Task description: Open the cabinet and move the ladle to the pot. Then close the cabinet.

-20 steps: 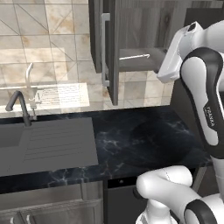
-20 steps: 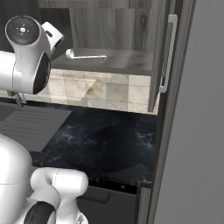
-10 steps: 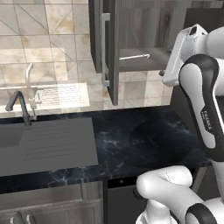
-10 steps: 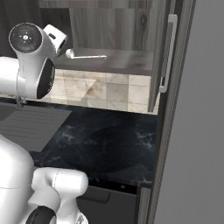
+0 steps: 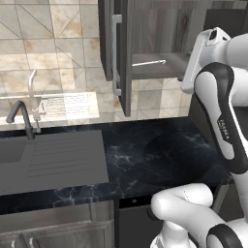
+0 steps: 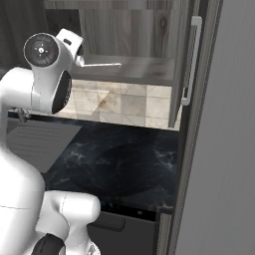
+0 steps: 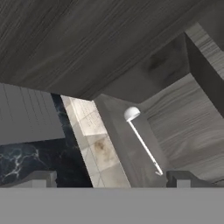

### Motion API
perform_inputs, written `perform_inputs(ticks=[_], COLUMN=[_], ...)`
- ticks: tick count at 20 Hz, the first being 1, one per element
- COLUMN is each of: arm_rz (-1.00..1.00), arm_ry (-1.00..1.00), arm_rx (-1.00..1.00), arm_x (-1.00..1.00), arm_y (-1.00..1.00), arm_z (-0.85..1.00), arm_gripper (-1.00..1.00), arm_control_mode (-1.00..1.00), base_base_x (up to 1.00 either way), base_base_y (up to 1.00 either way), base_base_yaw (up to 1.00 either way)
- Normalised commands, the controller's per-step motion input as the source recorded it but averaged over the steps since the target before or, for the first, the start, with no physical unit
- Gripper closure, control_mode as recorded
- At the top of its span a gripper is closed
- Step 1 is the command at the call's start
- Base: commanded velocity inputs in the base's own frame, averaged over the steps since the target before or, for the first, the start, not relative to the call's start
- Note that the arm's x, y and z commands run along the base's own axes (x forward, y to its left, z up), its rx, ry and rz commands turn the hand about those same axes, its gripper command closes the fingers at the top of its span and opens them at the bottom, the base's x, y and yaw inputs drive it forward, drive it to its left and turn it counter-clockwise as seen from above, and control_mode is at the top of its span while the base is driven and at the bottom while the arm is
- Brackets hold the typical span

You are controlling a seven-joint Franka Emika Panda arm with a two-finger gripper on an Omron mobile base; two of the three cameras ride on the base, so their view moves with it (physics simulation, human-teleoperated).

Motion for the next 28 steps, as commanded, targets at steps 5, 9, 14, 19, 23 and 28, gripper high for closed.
perform_inputs(ticks=[5,9,14,19,23,28], arm_rz=[0.03,0.07,0.09,0.13,0.09,0.01], arm_ry=[0.0,0.02,0.01,0.0,0.0,0.04], arm_rx=[-0.01,0.0,0.0,0.02,0.01,0.0], arm_x=[0.44,0.35,0.28,0.35,0.19,0.13], arm_y=[-0.18,-0.11,0.0,0.0,0.0,-0.02], arm_z=[0.0,0.0,-0.01,-0.02,-0.07,-0.06], arm_gripper=[-1.0,-1.0,-1.0,-1.0,-1.0,-1.0], arm_control_mode=[-1.0,-1.0,-1.0,-1.0,-1.0,-1.0], base_base_x=[0.0,0.0,0.0,0.0,0.0,0.0], base_base_y=[0.0,0.0,0.0,0.0,0.0,0.0], base_base_yaw=[0.0,0.0,0.0,0.0,0.0,0.0])
